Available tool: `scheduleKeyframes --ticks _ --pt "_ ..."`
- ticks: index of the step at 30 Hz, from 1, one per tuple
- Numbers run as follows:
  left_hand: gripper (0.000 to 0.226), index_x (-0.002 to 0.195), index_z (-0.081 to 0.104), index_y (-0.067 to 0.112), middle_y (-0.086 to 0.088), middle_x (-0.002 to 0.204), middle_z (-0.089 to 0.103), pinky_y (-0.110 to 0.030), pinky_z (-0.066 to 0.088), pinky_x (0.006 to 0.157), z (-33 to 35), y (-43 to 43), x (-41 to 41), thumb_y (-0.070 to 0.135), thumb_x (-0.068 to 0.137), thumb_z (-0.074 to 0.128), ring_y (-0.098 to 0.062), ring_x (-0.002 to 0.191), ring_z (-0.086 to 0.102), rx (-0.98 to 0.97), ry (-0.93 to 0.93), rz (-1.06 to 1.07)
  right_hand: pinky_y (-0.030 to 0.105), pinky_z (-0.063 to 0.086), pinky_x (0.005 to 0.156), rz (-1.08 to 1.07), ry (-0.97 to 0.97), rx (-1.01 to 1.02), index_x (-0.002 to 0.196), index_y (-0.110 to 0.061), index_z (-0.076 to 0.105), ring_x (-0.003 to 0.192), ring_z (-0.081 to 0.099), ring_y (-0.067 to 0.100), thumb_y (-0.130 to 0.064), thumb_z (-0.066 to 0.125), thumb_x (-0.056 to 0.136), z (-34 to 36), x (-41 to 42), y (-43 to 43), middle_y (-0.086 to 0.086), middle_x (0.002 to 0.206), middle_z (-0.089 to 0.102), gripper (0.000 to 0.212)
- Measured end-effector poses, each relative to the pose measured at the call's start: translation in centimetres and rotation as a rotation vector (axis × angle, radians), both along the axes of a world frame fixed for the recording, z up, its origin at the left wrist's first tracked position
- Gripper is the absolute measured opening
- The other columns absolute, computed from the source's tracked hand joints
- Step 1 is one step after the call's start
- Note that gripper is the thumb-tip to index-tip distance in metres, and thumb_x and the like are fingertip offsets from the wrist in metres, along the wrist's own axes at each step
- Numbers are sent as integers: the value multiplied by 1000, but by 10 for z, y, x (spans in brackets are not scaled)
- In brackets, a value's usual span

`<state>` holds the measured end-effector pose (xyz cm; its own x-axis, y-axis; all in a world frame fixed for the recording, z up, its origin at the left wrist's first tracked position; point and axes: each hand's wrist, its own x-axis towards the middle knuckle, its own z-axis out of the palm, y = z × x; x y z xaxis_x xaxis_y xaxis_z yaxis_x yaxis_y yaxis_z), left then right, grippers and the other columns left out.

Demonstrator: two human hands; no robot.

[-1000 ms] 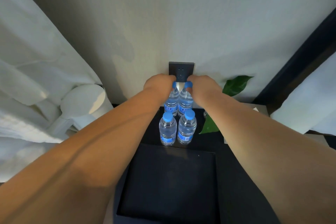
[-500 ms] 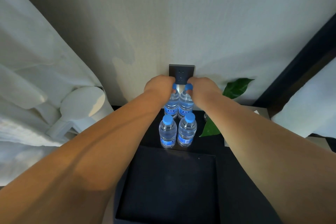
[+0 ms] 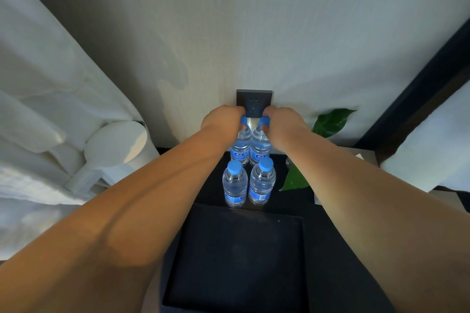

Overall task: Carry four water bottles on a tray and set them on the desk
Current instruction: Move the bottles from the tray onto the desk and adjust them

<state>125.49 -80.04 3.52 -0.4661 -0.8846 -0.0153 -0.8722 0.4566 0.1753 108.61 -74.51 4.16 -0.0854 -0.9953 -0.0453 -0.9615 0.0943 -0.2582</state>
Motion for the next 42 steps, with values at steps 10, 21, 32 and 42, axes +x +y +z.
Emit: scheduleKeyframes --ticks 10,21,32,42 --pt "40 124 58 25 -1 97 71 -39 54 70 -4 62 35 53 97 53 -25 86 64 -44 205 -83 32 49 69 67 -180 -96 127 -23 62 89 64 18 -48 51 103 -2 3 68 -1 103 68 37" --pt "29 110 59 33 7 95 63 -38 54 71 -13 113 50 50 87 61 -17 87 61 83 104 -48 41 58 79 123 28 21 130 -27 56 99 64 24 -52 54 99 -13 20 105 0 110 67 40" --pt "27 110 60 12 -10 104 62 -36 45 72 -10 80 35 30 91 68 -29 93 62 58 47 -68 32 36 55 80 46 81 115 -19 53 77 54 20 -25 60 100 -9 22 82 1 91 56 17" --pt "38 121 62 18 -9 107 65 -36 46 75 -9 50 29 35 89 71 -29 95 62 52 39 -20 35 42 70 51 -28 36 131 -19 57 87 55 23 -28 63 99 -11 15 50 9 112 65 33"
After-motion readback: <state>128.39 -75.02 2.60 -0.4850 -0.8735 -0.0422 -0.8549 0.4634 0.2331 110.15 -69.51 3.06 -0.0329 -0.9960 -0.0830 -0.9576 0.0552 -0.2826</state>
